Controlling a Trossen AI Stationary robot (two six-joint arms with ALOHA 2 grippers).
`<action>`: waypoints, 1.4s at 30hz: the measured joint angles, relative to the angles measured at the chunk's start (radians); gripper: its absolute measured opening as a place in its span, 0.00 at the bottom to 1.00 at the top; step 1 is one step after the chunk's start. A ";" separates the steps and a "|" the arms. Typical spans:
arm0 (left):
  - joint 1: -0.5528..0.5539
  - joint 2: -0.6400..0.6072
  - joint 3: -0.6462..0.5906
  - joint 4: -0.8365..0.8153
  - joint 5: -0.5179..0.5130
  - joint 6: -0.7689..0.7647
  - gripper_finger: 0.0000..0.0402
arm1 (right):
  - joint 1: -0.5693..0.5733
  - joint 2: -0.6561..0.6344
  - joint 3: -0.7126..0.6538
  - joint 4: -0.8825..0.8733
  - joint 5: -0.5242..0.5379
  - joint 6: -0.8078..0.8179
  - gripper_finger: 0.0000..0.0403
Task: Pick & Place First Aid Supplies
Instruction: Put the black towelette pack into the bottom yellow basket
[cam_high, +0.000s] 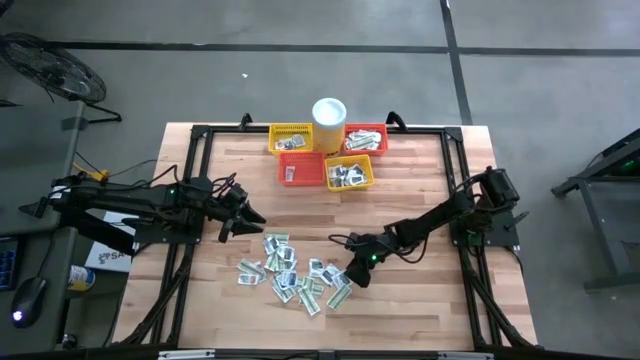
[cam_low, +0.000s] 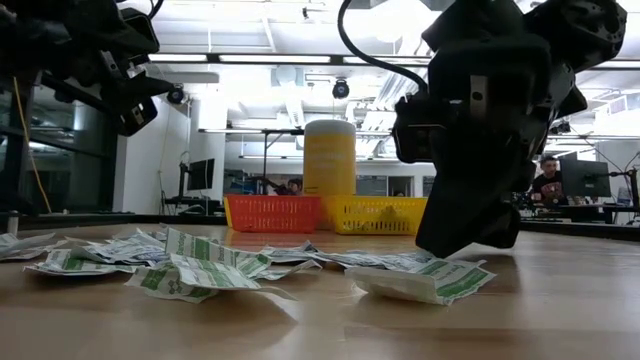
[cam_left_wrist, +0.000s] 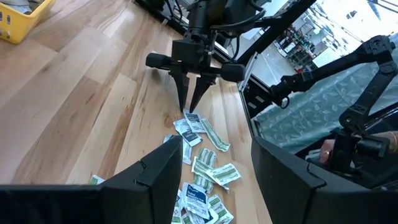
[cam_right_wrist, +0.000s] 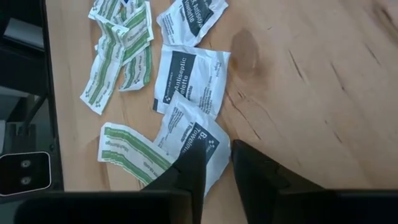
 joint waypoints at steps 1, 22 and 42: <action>0.000 0.000 0.000 0.000 0.000 0.000 0.47 | 0.000 0.000 0.000 0.000 0.001 0.000 0.17; 0.000 0.000 0.000 -0.008 -0.006 0.000 0.47 | 0.000 -0.011 -0.001 0.028 -0.063 0.089 0.00; 0.000 0.000 -0.001 -0.007 -0.009 -0.011 0.47 | -0.007 -0.260 0.000 -0.055 0.128 -0.021 0.00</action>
